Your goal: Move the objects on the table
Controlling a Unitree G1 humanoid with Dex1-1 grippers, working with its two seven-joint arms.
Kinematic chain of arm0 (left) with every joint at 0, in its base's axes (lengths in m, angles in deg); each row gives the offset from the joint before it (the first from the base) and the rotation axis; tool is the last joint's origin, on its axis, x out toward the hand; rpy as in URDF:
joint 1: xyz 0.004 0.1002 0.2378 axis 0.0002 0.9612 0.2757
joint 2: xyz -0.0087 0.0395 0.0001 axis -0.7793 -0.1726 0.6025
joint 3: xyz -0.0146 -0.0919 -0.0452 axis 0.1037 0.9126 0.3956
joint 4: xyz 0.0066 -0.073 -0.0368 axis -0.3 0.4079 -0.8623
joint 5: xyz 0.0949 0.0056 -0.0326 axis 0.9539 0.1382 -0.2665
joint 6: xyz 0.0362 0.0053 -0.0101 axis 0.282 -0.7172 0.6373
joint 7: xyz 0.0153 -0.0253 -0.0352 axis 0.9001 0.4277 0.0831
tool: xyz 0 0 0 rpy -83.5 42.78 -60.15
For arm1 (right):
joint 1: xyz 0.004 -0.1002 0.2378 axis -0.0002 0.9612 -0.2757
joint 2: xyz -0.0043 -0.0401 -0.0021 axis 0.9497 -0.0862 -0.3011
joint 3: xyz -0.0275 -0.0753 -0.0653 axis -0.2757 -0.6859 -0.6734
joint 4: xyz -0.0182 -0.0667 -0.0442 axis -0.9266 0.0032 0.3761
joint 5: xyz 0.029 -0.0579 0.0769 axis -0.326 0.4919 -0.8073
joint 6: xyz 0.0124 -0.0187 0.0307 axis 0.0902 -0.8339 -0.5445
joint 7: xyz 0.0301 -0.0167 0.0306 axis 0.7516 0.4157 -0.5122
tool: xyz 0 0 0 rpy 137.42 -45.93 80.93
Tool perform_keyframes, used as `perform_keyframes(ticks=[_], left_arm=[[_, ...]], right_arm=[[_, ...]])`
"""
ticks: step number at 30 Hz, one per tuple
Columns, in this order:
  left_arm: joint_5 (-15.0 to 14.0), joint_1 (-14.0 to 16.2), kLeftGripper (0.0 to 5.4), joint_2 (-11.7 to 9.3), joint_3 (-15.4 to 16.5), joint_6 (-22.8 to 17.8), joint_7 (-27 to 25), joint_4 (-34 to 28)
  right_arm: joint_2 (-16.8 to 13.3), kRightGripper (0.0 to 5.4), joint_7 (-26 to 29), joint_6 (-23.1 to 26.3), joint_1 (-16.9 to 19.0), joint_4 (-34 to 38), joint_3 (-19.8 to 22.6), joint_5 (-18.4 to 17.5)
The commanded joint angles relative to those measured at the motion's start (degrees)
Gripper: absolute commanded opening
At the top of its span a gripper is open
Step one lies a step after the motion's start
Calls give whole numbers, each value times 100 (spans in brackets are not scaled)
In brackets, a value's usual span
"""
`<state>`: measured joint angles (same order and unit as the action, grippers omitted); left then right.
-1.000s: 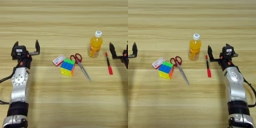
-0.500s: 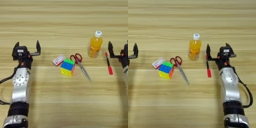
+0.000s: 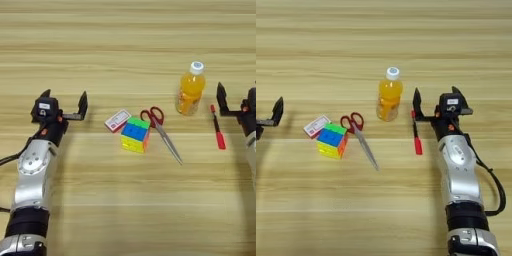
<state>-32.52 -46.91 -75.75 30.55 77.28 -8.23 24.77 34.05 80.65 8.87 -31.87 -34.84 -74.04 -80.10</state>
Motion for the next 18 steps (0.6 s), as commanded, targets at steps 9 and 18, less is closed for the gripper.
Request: perform_keyframes(ticks=[9, 18], left_arm=[[-118, 589, 536, -732, -232, -860, -1104, -538], [-215, 774, 536, -784, -439, -1294, -1519, -804]], right_arm=[[16, 540, -14, 271, 108, 364, 37, -92], [-1, 540, -24, 410, 125, 478, 63, -159]])
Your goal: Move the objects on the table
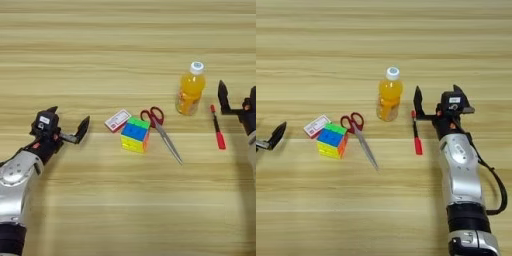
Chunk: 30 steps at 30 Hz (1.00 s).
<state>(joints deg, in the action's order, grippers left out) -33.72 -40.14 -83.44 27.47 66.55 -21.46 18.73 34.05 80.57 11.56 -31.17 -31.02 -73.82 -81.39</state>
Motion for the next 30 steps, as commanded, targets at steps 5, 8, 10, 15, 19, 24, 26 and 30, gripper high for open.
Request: perform_keyframes(ticks=[5, 8, 10, 15, 19, 24, 26, 30], left_arm=[[-124, 162, 536, -17, -254, -429, -349, -373], [-57, 178, 536, 1, -369, -416, -409, -368], [-10, 193, 536, 9, -486, -411, -451, -371], [82, 173, 536, 22, -703, -378, -508, -249], [196, 112, 536, 72, -884, -360, -500, -80], [300, -88, 536, 157, -930, -304, -407, 338], [363, -168, 536, 177, -977, -272, -419, 534], [387, -317, 536, 209, -980, -198, -443, 860]], right_arm=[[4, 540, -13, 210, 60, 128, 53, -69], [7, 540, -22, 233, 58, 142, 57, -75], [7, 540, -25, 243, 56, 144, 59, -78], [17, 540, -37, 263, 55, 152, 61, -82], [22, 540, -45, 271, 57, 164, 66, -94], [37, 540, -55, 327, 80, 231, 72, -119], [41, 540, -57, 350, 93, 267, 71, -125], [51, 540, -58, 378, 105, 308, 74, -125]])
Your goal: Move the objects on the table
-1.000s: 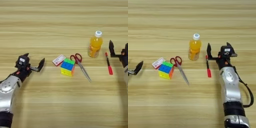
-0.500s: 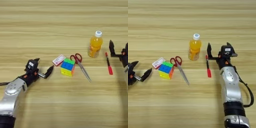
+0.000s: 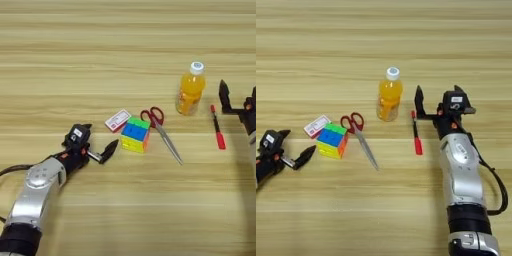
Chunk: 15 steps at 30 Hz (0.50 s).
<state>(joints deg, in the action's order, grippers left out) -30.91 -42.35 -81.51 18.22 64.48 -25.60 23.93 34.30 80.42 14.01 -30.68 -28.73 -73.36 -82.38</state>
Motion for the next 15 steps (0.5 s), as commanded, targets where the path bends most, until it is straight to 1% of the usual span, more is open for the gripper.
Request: perform_keyframes(ticks=[1, 8, 15], left_arm=[[116, -140, 536, 29, -54, 33, -25, 430], [229, -345, 536, 91, -123, 209, -24, 912], [235, -488, 536, 124, -141, 321, -61, 1259]], right_arm=[[28, 540, -43, 138, 56, 83, 29, -25], [46, 540, -52, 169, 69, 132, 40, -16], [68, 540, -58, 199, 76, 173, 46, -9]])
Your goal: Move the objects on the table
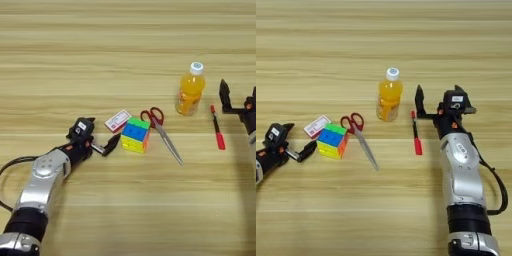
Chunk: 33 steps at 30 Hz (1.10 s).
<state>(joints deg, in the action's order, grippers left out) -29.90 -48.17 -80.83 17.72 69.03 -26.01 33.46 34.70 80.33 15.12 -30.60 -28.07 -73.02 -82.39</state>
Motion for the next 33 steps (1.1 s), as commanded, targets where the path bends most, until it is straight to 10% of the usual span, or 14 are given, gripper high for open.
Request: perform_keyframes(ticks=[1, 33], left_arm=[[139, 77, 536, 65, -101, -125, -22, 338], [378, -593, 536, 147, -401, 116, -214, 1173]], right_arm=[[32, 540, -51, 89, 67, 109, 12, -5], [68, 540, -110, 192, 50, 170, 60, -64]])
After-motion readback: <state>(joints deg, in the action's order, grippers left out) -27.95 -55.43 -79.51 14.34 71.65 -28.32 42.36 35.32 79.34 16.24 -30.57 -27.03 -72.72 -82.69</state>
